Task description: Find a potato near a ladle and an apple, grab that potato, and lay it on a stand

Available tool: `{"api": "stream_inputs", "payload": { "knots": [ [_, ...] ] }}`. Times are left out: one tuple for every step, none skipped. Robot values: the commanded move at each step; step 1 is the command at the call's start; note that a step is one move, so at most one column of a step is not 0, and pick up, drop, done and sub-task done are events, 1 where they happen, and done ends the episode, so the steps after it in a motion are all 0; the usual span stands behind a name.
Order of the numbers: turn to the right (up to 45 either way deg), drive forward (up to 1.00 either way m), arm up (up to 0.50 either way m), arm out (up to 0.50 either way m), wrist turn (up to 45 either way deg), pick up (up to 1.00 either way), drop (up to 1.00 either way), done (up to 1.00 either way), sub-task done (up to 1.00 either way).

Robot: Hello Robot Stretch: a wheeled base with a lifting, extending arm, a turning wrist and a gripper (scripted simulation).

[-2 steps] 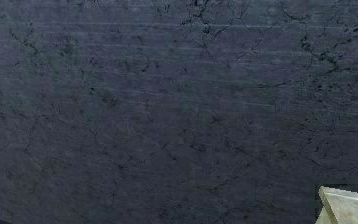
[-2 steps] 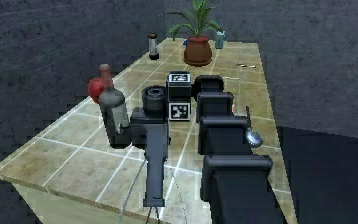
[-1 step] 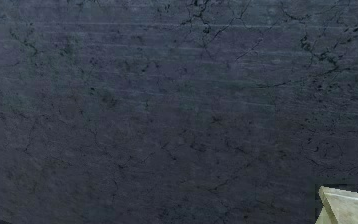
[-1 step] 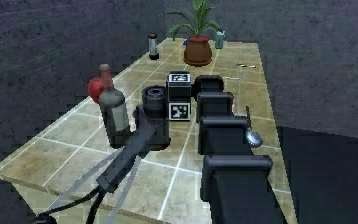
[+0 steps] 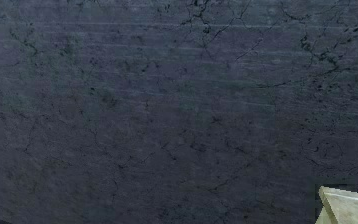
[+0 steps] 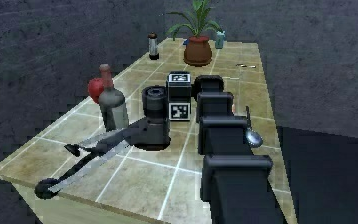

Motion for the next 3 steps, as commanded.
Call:
{"api": "stream_inputs", "payload": {
  "knots": [
    [0.0, 0.0, 0.0, 0.0, 45.0, 0.0, 0.0, 0.0, 0.0],
    [0.0, 0.0, 0.0, 0.0, 36.0, 0.0, 0.0, 0.0, 0.0],
    [0.0, 0.0, -0.12, 0.0, 0.0, 0.0, 0.0, 0.0, 0.0]
  ]
}}
